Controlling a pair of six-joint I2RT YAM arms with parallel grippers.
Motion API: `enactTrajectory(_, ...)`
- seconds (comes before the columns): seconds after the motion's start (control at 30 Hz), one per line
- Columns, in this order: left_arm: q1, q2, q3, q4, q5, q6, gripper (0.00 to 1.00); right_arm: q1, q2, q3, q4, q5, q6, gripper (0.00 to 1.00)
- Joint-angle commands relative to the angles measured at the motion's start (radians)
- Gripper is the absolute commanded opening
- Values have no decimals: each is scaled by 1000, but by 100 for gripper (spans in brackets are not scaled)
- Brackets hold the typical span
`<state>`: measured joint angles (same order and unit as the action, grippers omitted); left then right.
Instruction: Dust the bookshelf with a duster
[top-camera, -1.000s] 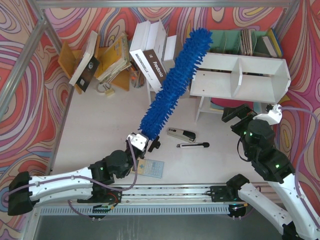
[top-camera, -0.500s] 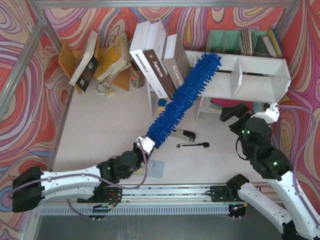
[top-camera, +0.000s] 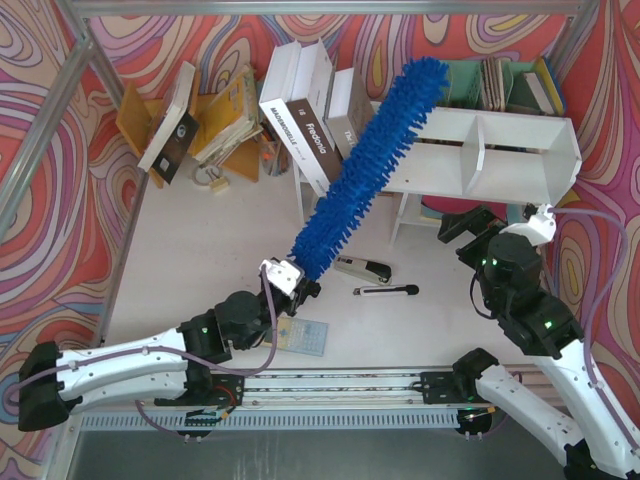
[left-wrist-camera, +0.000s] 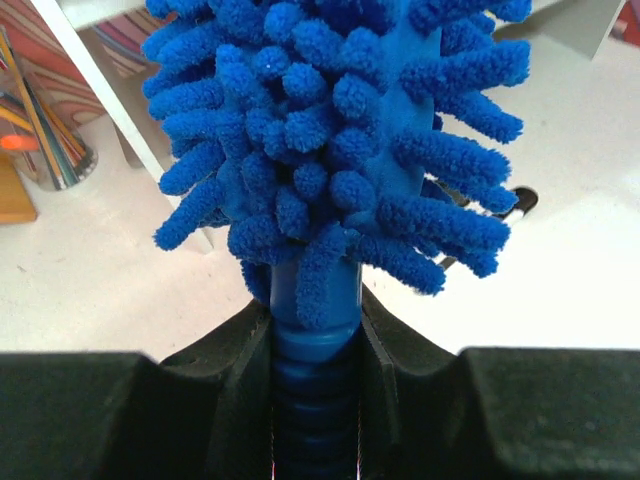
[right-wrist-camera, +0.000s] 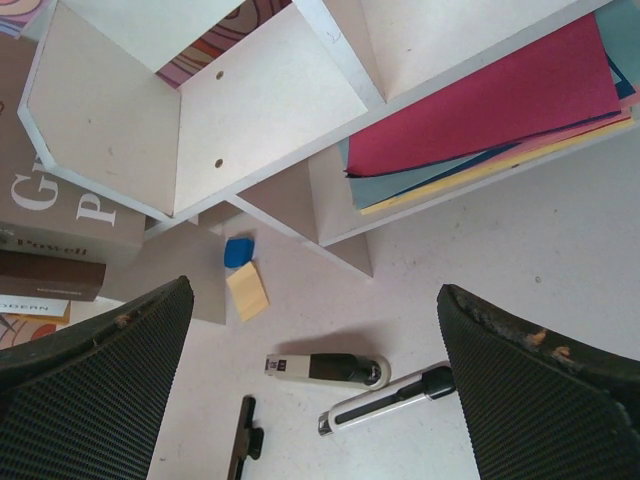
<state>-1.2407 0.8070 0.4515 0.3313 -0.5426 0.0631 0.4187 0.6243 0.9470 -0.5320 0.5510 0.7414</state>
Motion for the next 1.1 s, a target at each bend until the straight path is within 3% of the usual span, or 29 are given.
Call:
enactTrajectory(0.0, 6, -37, 35, 17, -12, 33, 0, 0, -3, 6, 23, 4, 6, 96)
enactTrajectory(0.3, 18, 11, -53, 76, -30, -19, 0, 1, -15, -23, 40, 1, -18, 97)
enactTrajectory(0.5, 33, 7, -121, 93, -45, -74, 0, 1, -83, -134, 157, -12, -125, 98)
enactTrajectory(0.83, 32, -91, -25, -42, -8, -78, 0, 0, -216, -249, 307, -107, -396, 99)
enactTrajectory(1.07, 32, -108, 45, -71, 2, -88, 0, 1, -306, -338, 336, -148, -432, 99)
